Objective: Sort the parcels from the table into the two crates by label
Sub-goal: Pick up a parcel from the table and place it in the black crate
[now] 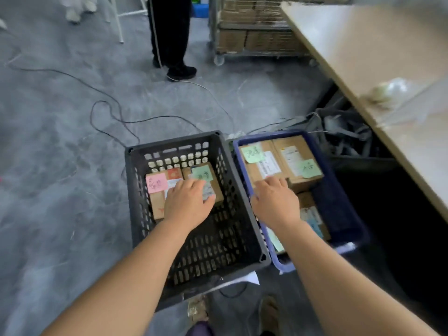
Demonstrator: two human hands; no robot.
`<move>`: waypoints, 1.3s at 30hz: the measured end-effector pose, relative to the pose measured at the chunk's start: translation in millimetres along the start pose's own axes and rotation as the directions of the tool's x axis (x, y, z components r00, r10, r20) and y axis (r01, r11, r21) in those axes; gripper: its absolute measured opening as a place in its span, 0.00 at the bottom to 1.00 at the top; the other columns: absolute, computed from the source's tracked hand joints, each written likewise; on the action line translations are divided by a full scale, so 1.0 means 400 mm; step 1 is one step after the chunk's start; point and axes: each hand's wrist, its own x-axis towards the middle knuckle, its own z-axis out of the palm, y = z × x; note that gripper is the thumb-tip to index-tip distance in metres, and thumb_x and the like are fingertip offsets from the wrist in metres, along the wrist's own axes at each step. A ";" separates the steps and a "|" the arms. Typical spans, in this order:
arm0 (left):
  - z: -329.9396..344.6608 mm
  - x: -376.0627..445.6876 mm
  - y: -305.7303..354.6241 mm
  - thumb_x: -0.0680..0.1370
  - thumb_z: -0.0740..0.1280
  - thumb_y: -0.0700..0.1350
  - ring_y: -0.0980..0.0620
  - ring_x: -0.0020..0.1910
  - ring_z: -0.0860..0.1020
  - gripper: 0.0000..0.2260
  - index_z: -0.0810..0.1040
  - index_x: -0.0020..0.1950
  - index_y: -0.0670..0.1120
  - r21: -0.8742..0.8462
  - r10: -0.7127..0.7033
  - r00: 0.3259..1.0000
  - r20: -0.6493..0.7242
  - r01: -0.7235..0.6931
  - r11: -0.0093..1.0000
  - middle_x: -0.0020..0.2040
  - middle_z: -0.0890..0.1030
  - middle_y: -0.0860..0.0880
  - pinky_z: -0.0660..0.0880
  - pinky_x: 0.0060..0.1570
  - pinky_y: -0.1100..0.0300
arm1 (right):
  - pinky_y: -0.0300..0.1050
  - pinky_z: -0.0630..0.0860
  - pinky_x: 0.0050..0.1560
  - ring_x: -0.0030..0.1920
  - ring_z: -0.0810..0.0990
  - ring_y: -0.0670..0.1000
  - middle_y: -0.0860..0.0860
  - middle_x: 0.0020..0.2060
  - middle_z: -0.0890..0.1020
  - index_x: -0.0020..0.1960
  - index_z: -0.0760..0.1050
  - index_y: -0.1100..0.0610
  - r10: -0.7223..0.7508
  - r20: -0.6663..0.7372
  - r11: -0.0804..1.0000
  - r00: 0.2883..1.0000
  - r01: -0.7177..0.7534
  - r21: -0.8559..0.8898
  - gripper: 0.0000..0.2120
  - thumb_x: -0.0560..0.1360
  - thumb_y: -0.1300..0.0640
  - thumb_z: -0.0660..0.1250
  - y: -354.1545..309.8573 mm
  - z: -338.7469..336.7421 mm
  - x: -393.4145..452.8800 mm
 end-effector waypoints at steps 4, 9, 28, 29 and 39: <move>-0.046 -0.059 0.133 0.80 0.57 0.60 0.47 0.71 0.65 0.25 0.65 0.74 0.48 -0.038 0.097 0.995 -0.036 -0.098 0.994 0.72 0.68 0.49 0.62 0.68 0.52 | 0.48 0.73 0.53 0.66 0.68 0.55 0.52 0.65 0.73 0.68 0.72 0.53 0.095 -0.096 0.995 0.991 -0.096 0.001 0.18 0.81 0.52 0.55 0.072 -0.091 -0.114; -0.079 -0.118 0.313 0.79 0.58 0.60 0.46 0.66 0.69 0.24 0.69 0.70 0.47 -0.035 0.234 0.967 -0.103 -0.239 0.970 0.68 0.73 0.47 0.66 0.64 0.52 | 0.49 0.72 0.55 0.64 0.69 0.55 0.52 0.64 0.73 0.67 0.72 0.53 0.208 -0.199 0.977 0.958 -0.212 0.002 0.18 0.80 0.49 0.57 0.193 -0.172 -0.250; 0.087 -0.552 1.138 0.79 0.58 0.61 0.46 0.67 0.69 0.25 0.68 0.71 0.49 0.003 0.664 0.738 -0.119 -0.668 0.744 0.68 0.72 0.48 0.65 0.63 0.51 | 0.48 0.70 0.56 0.65 0.70 0.55 0.53 0.64 0.74 0.67 0.73 0.53 0.603 -0.407 0.789 0.686 -0.590 0.174 0.19 0.80 0.48 0.58 0.828 -0.204 -0.961; 0.104 -0.578 1.176 0.79 0.58 0.61 0.46 0.67 0.69 0.25 0.68 0.71 0.49 0.006 0.684 0.721 -0.109 -0.688 0.726 0.68 0.72 0.48 0.65 0.63 0.51 | 0.48 0.71 0.56 0.65 0.70 0.55 0.53 0.64 0.74 0.67 0.73 0.53 0.622 -0.412 0.772 0.666 -0.610 0.179 0.19 0.80 0.48 0.58 0.858 -0.200 -0.996; 0.254 -0.780 1.514 0.78 0.59 0.61 0.48 0.69 0.67 0.26 0.68 0.72 0.49 0.003 0.860 0.510 -0.032 -0.860 0.510 0.71 0.69 0.49 0.64 0.66 0.51 | 0.50 0.71 0.60 0.64 0.71 0.56 0.54 0.64 0.74 0.67 0.74 0.53 0.792 -0.412 0.575 0.451 -0.777 0.257 0.20 0.79 0.47 0.58 1.108 -0.154 -1.290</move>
